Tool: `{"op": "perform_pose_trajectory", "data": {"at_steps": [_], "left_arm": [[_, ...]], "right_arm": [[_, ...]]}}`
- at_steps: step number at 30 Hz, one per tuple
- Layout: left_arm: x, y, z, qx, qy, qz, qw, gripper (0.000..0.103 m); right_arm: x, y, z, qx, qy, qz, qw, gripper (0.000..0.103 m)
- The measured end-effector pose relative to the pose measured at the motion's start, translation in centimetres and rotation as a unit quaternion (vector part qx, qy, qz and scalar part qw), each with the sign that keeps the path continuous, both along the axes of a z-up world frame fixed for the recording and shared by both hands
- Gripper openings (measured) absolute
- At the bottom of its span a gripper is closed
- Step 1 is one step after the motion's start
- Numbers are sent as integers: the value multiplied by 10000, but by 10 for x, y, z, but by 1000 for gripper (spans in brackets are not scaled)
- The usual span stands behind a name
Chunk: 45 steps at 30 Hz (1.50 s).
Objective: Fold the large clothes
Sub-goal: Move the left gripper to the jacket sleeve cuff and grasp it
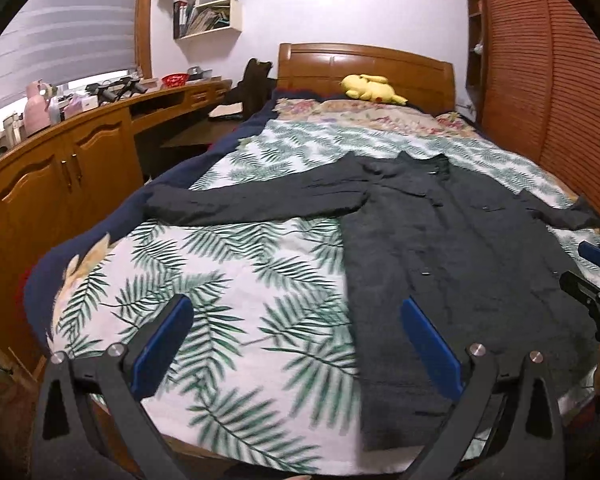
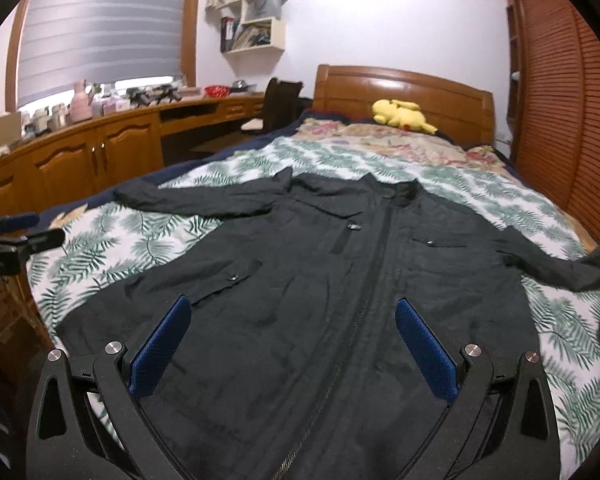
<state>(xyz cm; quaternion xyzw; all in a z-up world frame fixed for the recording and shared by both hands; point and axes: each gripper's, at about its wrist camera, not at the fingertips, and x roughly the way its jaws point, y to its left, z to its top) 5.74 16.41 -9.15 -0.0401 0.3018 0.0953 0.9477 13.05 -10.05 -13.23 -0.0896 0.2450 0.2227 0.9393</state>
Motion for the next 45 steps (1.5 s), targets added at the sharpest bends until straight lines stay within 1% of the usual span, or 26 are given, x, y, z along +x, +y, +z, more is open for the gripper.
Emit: {"op": "perform_pose_trajectory", "data": {"at_steps": [5, 9, 16, 21, 23, 27, 30, 32, 34, 37, 38, 40, 42, 45], "left_arm": [[3, 27, -17, 91, 210, 195, 9995, 103], [1, 53, -29, -17, 357, 352, 9987, 103], [7, 92, -33, 44, 340, 606, 9976, 103], [27, 123, -33, -85, 431, 746, 9962, 103], [37, 135, -35, -126, 474, 775, 9958, 103], [62, 161, -38, -177, 509, 841, 9950, 103], [85, 180, -39, -245, 566, 893, 9941, 103], [107, 197, -41, -361, 621, 963, 9928, 103], [129, 210, -42, -430, 666, 1011, 9917, 99], [161, 228, -45, -577, 686, 1061, 9903, 97], [169, 232, -46, -642, 684, 1075, 9898, 95], [188, 247, -51, -927, 728, 1065, 9873, 88], [201, 256, -56, -1078, 782, 1089, 9851, 78], [218, 268, -66, -1193, 867, 1202, 9817, 77]], "right_arm": [[24, 15, -14, -76, 214, 144, 9996, 103], [35, 30, -20, -133, 258, 317, 9991, 103], [64, 58, -19, -187, 345, 655, 9971, 103], [90, 77, -20, -213, 403, 856, 9953, 103], [99, 83, -23, -263, 387, 910, 9948, 103], [113, 87, -34, -341, 234, 842, 9956, 103], [122, 83, -45, -194, 425, 890, 9949, 103], [129, 81, -53, -125, 621, 890, 9940, 103], [134, 77, -56, -32, 768, 878, 9932, 103], [137, 75, -57, 54, 842, 868, 9927, 103], [137, 75, -58, 54, 858, 865, 9925, 103], [138, 76, -59, 21, 878, 853, 9925, 103], [138, 78, -62, -34, 889, 845, 9924, 103], [138, 79, -64, -85, 885, 834, 9925, 103]]}}
